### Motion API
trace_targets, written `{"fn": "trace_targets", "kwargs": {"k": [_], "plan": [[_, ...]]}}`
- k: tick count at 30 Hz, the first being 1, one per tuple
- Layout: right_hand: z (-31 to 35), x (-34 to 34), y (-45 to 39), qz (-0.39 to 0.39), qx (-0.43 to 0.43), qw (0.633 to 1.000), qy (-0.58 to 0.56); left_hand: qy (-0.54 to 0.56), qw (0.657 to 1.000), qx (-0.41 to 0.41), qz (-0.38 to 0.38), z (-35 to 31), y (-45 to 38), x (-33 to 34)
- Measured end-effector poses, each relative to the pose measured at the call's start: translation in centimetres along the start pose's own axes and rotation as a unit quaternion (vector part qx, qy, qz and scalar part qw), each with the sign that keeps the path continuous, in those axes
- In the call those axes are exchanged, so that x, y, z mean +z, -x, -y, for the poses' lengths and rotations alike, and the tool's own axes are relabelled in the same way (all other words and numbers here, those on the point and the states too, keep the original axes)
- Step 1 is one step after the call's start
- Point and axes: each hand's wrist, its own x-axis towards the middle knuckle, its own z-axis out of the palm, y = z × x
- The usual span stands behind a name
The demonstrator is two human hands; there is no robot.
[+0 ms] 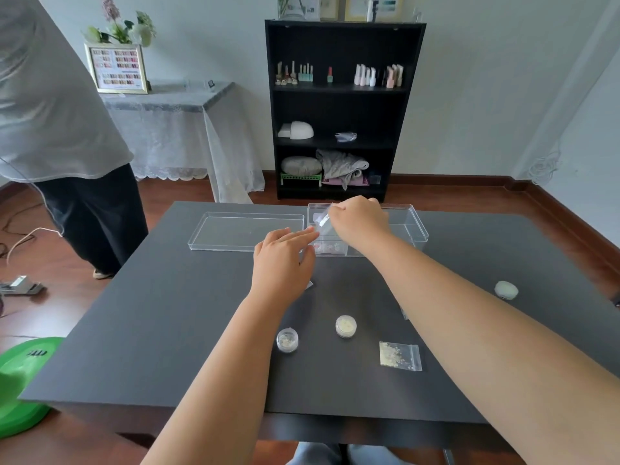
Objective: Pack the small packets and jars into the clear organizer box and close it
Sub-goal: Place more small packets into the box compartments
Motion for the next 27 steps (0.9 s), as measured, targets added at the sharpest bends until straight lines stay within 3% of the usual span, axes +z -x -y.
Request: {"fn": "trace_targets", "kwargs": {"k": [7,12,16,20,23,27], "plan": [[1.1,1.3,0.6,0.129,0.036,0.987,0.094,-0.007,1.0,0.007,-0.005,-0.1,0.0,-0.1],[0.1,1.7,0.7,0.082,-0.014,0.988,0.128,-0.01,1.0,0.008,-0.003,-0.1,-0.1,-0.1],[-0.7,1.3,0.8,0.037,-0.037,0.997,0.056,-0.014,1.0,0.013,-0.006,-0.2,0.0,-0.5],[-2.4,-0.3,2.3,-0.072,-0.077,0.993,-0.061,-0.014,0.999,0.023,-0.041,0.0,0.6,-1.5],[-4.6,-2.0,3.9,-0.041,-0.086,0.988,-0.119,-0.042,0.998,0.002,-0.039,0.8,1.2,-2.4],[-8.1,-4.4,6.4,0.041,-0.1,0.987,-0.119,-0.045,0.995,-0.054,0.068,2.0,2.1,-3.0]]}}
